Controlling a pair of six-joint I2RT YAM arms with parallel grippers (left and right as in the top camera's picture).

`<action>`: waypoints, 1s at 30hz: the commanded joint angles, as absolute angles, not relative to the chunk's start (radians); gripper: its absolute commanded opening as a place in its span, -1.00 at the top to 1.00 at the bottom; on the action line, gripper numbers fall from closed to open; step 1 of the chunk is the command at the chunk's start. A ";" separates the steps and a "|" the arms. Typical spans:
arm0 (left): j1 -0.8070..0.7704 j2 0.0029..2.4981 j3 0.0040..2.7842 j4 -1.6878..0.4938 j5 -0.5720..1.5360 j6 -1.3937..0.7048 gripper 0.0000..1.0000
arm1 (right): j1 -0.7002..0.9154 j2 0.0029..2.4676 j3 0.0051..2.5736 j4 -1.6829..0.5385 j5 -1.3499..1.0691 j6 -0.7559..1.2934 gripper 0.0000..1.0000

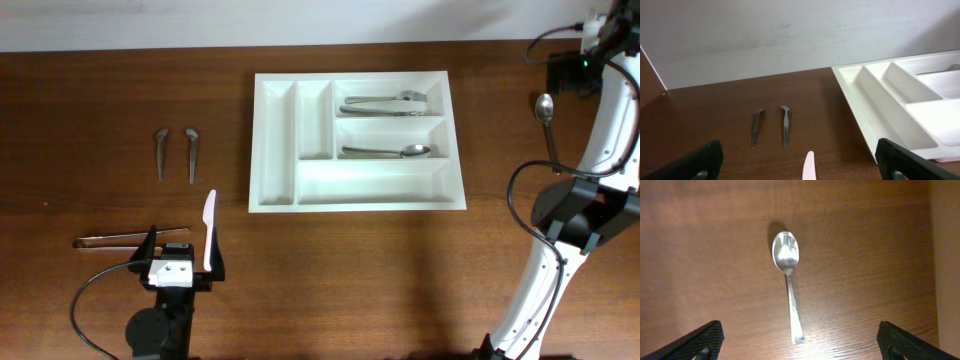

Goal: Pack container
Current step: 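Move the right gripper back toward the remaining spoon, then lower the right gripper onto the silver spoon's handle and close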

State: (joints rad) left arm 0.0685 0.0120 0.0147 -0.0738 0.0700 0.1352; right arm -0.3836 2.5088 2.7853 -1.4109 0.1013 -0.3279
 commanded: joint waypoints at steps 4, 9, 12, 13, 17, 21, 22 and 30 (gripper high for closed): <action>0.067 0.006 0.009 -0.075 0.063 0.145 -0.98 | -0.421 2.527 2.615 -1.351 0.055 -0.493 -0.97; 0.067 0.006 0.009 -0.075 0.063 0.145 -0.98 | -0.434 2.527 2.528 -1.271 -0.017 -0.494 -0.98; 0.067 0.006 0.009 -0.075 0.063 0.145 -0.98 | -0.447 2.534 2.505 -1.254 -0.086 -0.493 -0.98; 0.067 0.006 0.009 -0.075 0.062 0.145 -0.98 | -0.452 2.541 2.505 -1.254 -0.104 -0.493 -0.97; 0.067 0.006 0.009 -0.075 0.063 0.145 -0.98 | -0.468 2.576 2.505 -1.252 -0.120 -0.490 -0.97; 0.067 0.006 0.009 -0.075 0.063 0.145 -0.99 | -0.483 2.613 2.505 -1.253 -0.121 -0.490 -0.97; 0.067 0.006 0.009 -0.075 0.063 0.145 -0.99 | -0.485 2.623 2.505 -1.253 -0.120 -0.490 -0.97; 0.067 0.006 0.009 -0.075 0.063 0.145 -0.98 | -0.485 2.673 2.504 -1.254 -0.120 -0.473 -0.97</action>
